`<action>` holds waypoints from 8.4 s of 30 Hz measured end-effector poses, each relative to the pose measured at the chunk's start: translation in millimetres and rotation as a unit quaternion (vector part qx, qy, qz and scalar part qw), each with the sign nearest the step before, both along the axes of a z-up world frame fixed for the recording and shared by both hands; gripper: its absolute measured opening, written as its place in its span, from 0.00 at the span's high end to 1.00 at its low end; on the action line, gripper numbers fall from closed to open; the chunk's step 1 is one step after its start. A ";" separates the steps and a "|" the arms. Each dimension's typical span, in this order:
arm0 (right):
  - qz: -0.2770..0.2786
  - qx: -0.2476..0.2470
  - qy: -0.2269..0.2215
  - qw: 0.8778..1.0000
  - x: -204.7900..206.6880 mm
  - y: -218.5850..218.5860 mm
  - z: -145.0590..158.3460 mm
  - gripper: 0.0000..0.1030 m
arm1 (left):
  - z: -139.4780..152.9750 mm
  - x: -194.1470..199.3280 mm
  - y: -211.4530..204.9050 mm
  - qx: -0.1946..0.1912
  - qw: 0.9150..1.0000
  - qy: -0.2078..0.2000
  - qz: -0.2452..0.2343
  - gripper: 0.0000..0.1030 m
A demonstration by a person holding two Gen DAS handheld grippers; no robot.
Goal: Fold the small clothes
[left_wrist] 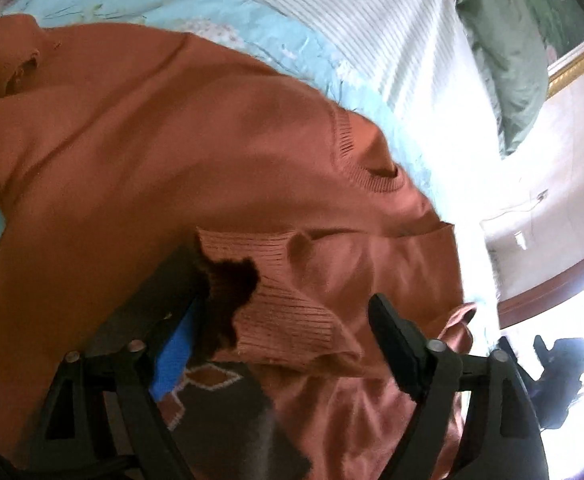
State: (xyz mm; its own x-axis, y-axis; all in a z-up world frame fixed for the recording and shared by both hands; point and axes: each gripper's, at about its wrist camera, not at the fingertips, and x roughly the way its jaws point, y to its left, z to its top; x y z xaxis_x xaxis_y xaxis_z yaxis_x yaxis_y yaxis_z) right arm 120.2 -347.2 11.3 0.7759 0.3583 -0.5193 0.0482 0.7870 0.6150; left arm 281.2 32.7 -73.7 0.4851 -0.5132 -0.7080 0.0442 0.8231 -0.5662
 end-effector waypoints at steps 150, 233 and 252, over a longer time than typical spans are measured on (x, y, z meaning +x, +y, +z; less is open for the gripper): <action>-0.012 -0.015 0.021 1.000 91.8 -7.9 -6.0 0.93 | 6.0 -13.0 93.4 0.217 0.958 -0.075 0.172 0.71; 0.199 0.028 0.061 0.978 -150.1 10.4 -74.5 0.34 | -12.3 -263.0 83.8 0.164 0.984 -0.022 -0.065 0.59; 0.204 0.057 0.065 0.975 -147.9 5.6 -98.2 0.90 | -27.4 -269.3 81.2 0.152 0.983 0.015 -0.101 0.60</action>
